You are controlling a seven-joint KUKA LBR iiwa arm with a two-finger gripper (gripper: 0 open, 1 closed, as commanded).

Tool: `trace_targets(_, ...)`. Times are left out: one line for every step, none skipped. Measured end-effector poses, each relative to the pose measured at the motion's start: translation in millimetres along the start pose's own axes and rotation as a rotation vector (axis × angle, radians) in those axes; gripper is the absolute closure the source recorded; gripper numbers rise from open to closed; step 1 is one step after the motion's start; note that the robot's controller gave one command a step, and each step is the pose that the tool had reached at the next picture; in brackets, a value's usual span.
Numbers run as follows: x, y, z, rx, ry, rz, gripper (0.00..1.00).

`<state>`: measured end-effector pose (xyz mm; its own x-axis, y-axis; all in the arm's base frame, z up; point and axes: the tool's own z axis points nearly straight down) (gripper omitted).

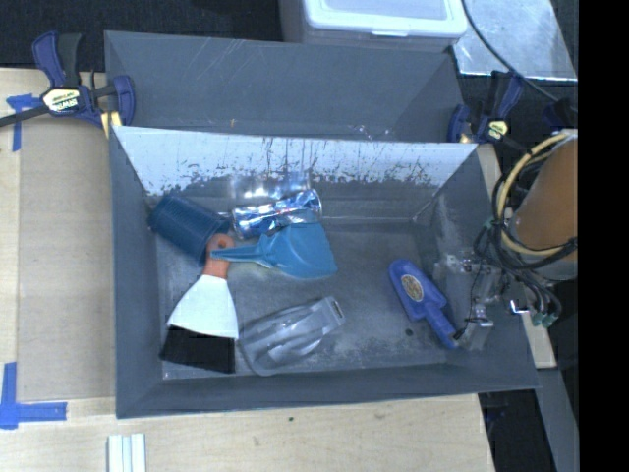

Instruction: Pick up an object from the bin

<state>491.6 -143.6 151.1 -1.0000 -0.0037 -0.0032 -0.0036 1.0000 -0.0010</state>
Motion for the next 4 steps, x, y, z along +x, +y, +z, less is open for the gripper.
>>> trace_targets(0.0, 0, 0, 0.000, 0.000, 0.000, 0.00)
trace_targets(-11.3, 46, 48, -0.002, 0.001, -0.118, 0.00)
trace_targets(6.9, 40, 51, 0.001, -0.001, 0.000, 0.00)
trace_targets(-17.9, -1, 81, -0.001, -0.008, -0.066, 0.00)
